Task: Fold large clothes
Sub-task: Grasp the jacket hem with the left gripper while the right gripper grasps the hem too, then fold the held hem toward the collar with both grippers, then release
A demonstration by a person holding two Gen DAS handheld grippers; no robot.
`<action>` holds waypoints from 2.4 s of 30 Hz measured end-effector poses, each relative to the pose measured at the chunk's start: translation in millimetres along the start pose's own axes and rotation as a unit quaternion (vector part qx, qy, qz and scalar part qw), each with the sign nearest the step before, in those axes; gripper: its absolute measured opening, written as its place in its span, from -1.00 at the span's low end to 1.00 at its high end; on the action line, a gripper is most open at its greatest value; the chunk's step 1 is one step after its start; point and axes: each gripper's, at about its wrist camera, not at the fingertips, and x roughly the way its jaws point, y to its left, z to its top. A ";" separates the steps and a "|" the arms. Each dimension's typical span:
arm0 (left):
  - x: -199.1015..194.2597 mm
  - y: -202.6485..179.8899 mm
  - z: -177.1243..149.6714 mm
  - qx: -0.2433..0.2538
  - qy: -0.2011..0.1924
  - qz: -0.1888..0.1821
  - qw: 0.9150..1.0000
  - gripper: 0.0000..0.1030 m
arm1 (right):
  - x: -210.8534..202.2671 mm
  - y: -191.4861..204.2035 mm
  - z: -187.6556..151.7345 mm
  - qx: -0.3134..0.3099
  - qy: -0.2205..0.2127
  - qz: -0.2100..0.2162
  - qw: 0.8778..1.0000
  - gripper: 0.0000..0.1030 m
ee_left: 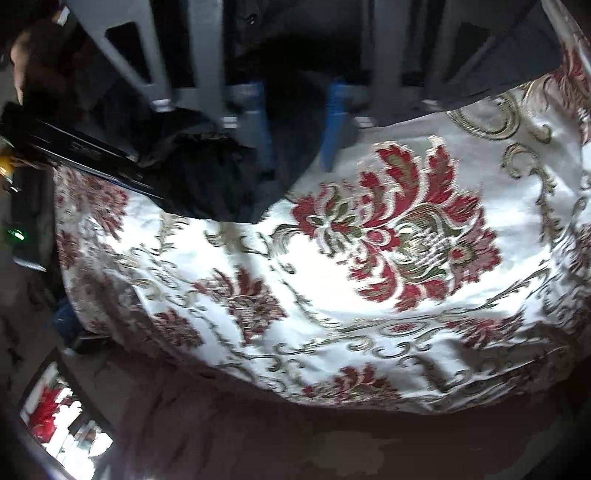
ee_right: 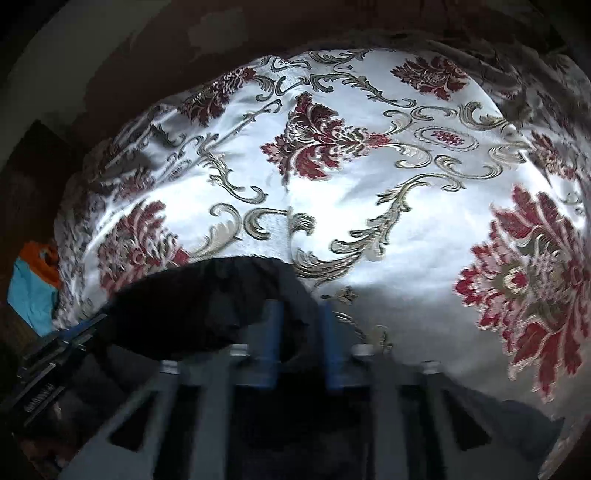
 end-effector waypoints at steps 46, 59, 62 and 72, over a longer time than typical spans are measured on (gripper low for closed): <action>-84.9 18.5 -69.8 0.100 0.040 -0.035 0.994 -0.14 | -89.6 -25.9 -51.8 -0.073 0.009 0.109 0.991 -0.28; 1.0 -37.7 -88.1 0.176 0.138 -0.116 0.968 -0.58 | -2.8 7.2 -100.1 -0.120 0.171 0.123 0.970 -0.71; 17.5 -41.0 -100.7 0.196 0.174 -0.092 0.961 -0.69 | 19.0 3.8 -98.0 -0.086 0.188 0.125 0.971 -0.71; 70.9 -38.6 -100.6 0.148 0.209 -0.024 0.966 -0.92 | 61.9 11.9 -118.9 -0.093 0.168 0.095 0.977 -0.81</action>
